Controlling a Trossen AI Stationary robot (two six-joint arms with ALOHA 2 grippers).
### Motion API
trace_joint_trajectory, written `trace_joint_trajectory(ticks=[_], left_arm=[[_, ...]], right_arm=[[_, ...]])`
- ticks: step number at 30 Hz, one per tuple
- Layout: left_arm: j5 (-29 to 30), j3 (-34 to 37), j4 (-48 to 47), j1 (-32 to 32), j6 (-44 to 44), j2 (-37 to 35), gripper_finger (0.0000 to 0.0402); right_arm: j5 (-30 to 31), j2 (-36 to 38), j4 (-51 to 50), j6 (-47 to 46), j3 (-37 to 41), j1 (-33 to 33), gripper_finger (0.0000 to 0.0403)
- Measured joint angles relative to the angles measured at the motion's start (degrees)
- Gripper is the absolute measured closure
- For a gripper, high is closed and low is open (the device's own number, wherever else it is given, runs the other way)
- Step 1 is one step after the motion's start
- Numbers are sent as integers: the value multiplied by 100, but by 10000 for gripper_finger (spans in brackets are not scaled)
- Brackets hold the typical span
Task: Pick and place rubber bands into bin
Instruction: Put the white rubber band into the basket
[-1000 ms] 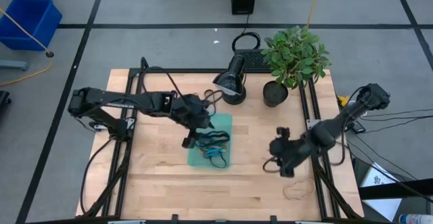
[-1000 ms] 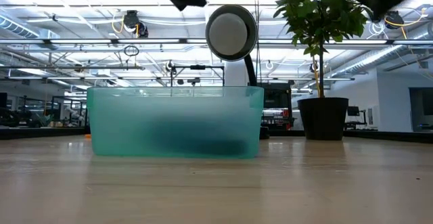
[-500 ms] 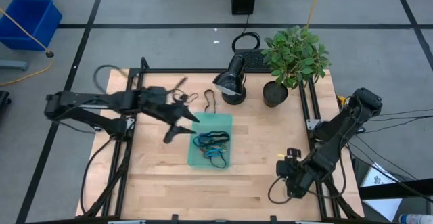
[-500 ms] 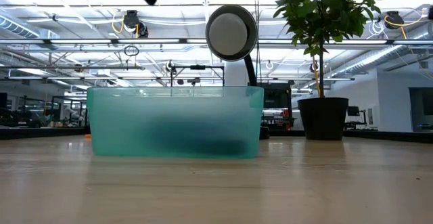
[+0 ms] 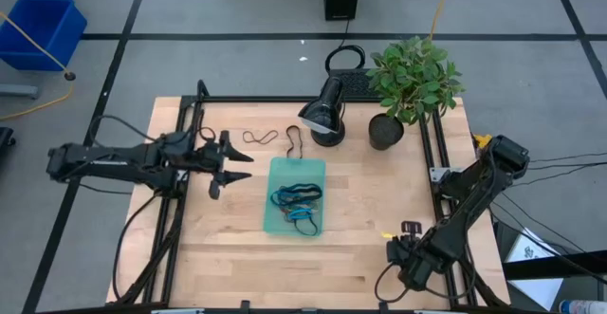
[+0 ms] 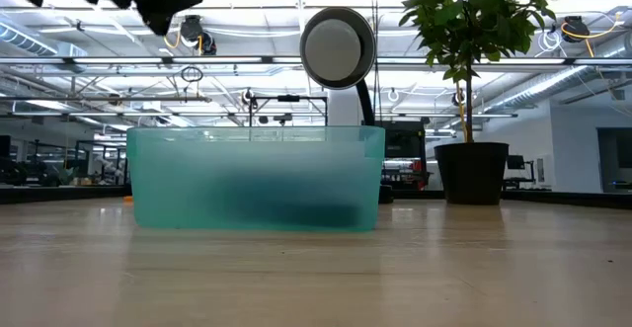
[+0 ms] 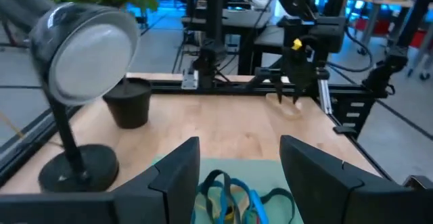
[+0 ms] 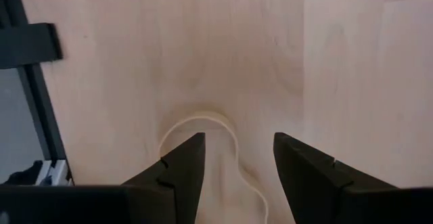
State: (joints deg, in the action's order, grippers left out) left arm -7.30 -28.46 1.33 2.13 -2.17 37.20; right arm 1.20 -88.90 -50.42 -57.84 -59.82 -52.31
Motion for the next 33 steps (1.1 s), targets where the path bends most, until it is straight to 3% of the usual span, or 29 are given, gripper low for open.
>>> trace_joint_trajectory(ticks=[6, 10, 22, 33], left_arm=[[97, 501, 166, 4, -321, -400, 190], [108, 558, 226, 4, -430, -399, 190], [139, 558, 334, 4, -420, -386, 190], [139, 558, 329, 4, -432, -386, 190]], right_arm=[[-10, -7, 811, -17, 455, -96, 232], [-430, -7, 1325, -3, 844, -110, 231], [-588, 24, 1746, -559, 1563, -106, 233], [-589, 15, 1898, -1219, 1648, -106, 232]])
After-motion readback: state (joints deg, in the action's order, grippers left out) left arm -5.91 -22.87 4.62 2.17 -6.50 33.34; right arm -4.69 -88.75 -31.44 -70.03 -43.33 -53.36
